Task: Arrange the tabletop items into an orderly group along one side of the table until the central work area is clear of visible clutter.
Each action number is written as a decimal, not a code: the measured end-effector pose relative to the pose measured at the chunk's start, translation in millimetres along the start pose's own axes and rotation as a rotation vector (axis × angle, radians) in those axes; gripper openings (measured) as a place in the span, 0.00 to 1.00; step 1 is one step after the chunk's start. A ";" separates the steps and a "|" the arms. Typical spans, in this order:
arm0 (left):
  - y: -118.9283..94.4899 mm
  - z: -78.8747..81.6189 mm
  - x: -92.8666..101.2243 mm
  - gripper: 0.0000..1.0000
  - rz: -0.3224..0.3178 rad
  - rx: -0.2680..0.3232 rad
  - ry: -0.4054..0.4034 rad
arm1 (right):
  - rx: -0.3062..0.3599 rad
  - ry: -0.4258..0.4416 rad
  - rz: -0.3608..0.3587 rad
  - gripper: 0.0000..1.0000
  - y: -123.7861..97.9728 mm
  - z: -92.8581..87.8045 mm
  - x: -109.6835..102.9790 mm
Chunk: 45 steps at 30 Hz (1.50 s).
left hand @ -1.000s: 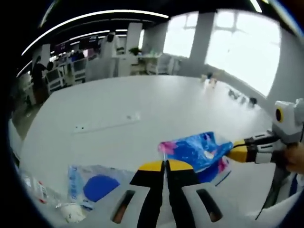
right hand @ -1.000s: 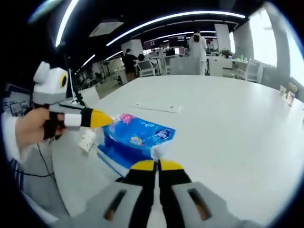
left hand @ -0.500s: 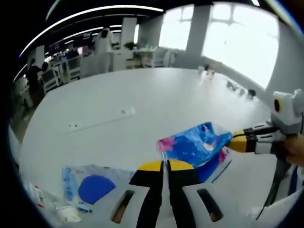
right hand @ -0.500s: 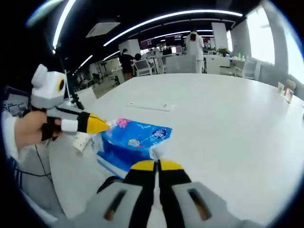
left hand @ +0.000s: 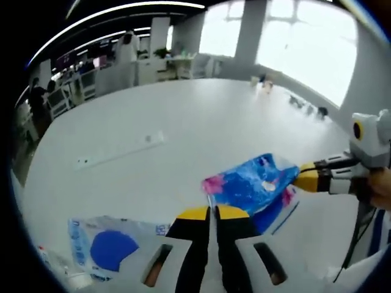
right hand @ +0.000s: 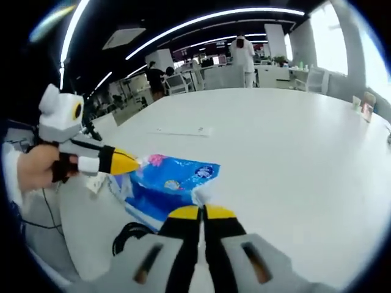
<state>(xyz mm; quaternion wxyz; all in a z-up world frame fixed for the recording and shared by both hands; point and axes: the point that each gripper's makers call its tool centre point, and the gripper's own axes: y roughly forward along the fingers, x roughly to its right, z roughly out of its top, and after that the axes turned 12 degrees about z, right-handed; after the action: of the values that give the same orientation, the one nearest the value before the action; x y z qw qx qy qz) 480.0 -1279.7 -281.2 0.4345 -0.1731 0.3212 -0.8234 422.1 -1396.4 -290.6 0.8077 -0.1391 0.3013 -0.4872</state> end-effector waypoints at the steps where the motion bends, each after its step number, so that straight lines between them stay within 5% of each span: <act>1: 1.5 -0.2 0.5 0.00 0.001 -0.001 0.004 | 0.000 0.002 -0.001 0.00 0.3 -0.1 0.4; 45: 48.5 -35.1 20.1 0.01 -0.025 -0.129 -0.007 | -0.050 0.131 -0.035 0.00 12.8 -48.5 40.0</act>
<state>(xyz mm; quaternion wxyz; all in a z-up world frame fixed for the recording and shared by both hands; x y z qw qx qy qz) 478.2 -1303.1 -339.8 0.4132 -0.2078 0.3698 -0.8058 414.6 -1421.6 -349.1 0.7739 -0.1324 0.3629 -0.5018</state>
